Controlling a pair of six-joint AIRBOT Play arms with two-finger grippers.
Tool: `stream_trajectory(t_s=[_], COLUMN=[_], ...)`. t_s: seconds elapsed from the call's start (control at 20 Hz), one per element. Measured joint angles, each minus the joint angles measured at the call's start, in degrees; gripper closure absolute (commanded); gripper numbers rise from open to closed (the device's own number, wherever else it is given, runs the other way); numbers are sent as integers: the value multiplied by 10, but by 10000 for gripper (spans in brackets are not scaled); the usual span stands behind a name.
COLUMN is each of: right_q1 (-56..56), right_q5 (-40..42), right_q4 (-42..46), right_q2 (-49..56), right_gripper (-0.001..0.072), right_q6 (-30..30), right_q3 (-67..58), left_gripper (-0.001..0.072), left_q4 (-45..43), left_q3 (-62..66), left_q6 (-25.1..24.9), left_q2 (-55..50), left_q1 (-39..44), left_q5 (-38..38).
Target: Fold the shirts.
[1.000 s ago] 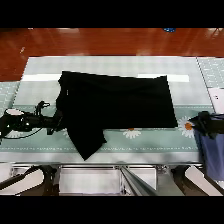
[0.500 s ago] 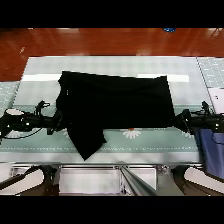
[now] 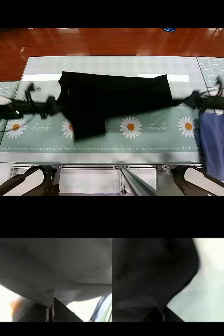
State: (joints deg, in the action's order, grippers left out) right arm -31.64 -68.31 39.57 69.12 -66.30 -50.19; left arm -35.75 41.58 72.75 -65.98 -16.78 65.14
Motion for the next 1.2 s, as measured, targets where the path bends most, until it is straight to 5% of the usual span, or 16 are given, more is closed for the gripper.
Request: stream_trajectory(t_s=[0.3,0.6,0.8,1.2], right_q1=[1,1,1,64], right_q5=[-21,-42,-62,-135], right_q4=[-32,-29,-3,141], right_q2=[-87,-152,-228,-351], right_gripper=[687,687,687,687], right_q6=[-42,-84,-99,-148], right_q3=[-306,-542,-590,-584], left_gripper=[688,688,687,688], left_q4=[63,14,-113,-411], left_q3=[290,513,553,565], left_q6=[-18,-27,-13,115], left_q2=[102,207,312,464], left_q1=[0,0,1,25], left_q5=[-28,-69,-63,23])
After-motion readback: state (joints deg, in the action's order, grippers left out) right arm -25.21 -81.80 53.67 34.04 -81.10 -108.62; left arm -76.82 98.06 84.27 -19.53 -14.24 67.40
